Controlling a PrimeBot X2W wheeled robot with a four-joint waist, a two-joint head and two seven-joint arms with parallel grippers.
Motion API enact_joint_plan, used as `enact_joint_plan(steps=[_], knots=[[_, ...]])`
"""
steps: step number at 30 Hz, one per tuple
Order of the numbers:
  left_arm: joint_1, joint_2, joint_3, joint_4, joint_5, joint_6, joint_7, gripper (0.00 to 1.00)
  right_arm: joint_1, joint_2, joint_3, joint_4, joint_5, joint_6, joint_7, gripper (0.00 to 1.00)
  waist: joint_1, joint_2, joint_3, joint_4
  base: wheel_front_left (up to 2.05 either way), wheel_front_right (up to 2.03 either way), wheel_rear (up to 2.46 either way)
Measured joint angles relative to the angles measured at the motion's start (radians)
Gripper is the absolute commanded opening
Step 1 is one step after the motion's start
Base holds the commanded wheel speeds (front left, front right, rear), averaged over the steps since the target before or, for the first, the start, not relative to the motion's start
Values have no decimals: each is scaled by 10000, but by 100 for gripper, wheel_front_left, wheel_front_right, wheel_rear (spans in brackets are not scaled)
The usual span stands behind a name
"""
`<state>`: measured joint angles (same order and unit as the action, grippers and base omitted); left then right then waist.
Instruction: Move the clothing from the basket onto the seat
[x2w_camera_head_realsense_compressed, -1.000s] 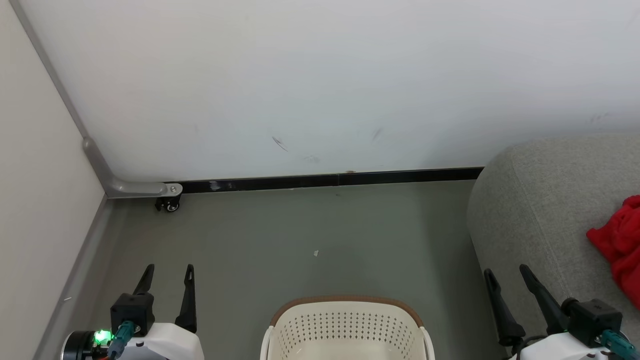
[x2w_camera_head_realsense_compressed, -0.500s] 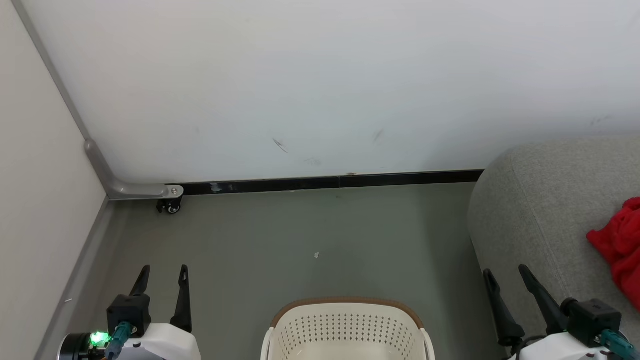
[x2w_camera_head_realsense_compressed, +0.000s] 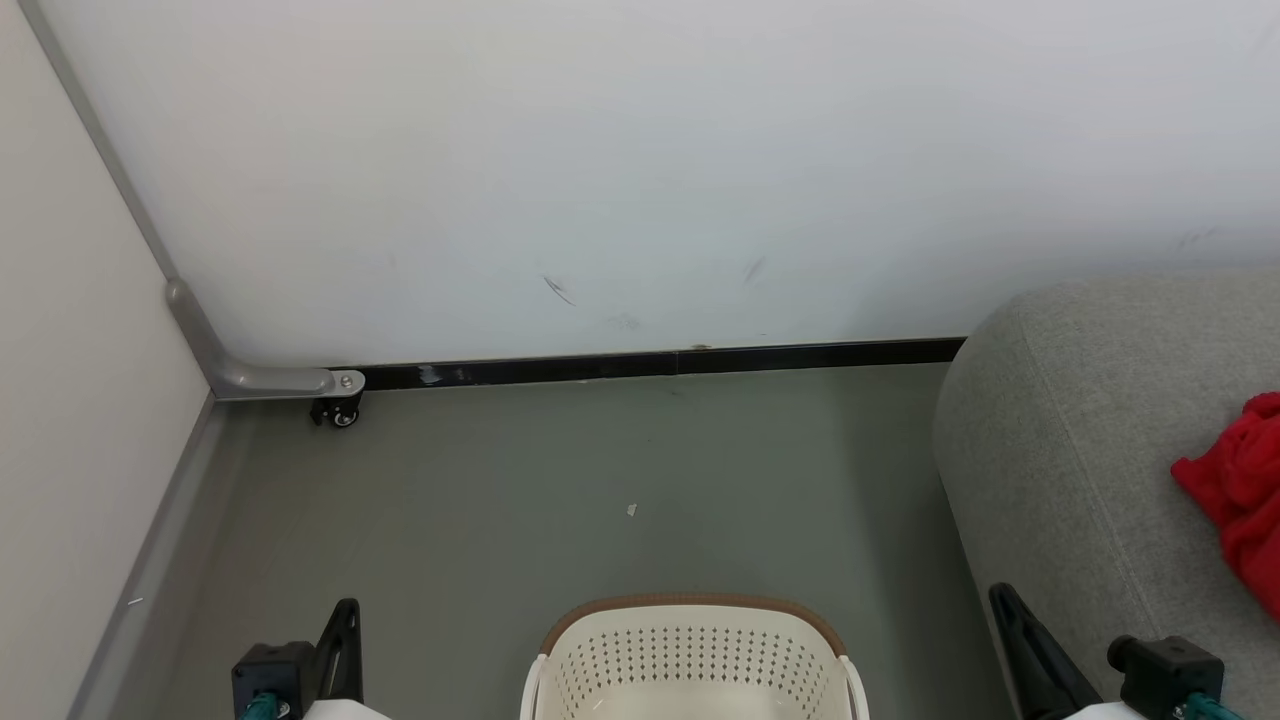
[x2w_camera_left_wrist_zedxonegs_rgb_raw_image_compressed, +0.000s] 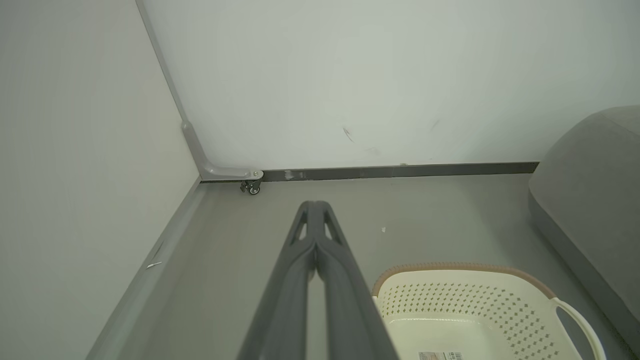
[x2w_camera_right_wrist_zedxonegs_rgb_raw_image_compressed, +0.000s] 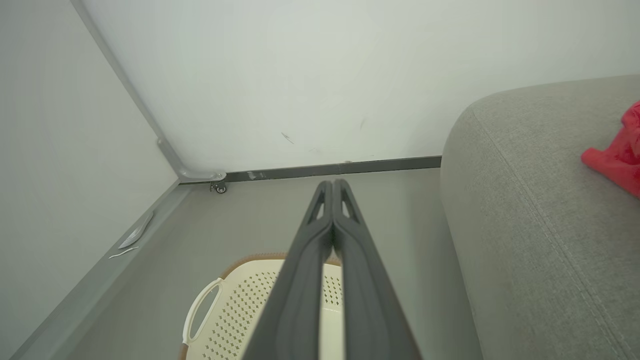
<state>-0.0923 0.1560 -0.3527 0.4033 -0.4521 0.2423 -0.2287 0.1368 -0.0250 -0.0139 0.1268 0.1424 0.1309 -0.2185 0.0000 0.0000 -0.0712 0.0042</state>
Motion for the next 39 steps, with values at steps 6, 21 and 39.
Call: enact_joint_plan(steps=[6,21,39], knots=[[-13,-29,372,35,-704,-178,307,0,0,-2,92,-31,715,0,0,0,0,0,20,-9,0,0,0],[-15,-253,1047,-73,-2548,-780,892,0,-28,-6,-15,-33,3452,0,433,0,45,0,139,-8,0,0,0],[-15,-474,1824,-349,-4500,-1406,1542,0,-292,-130,-102,180,6080,-2,968,0,171,0,142,-8,0,0,0]])
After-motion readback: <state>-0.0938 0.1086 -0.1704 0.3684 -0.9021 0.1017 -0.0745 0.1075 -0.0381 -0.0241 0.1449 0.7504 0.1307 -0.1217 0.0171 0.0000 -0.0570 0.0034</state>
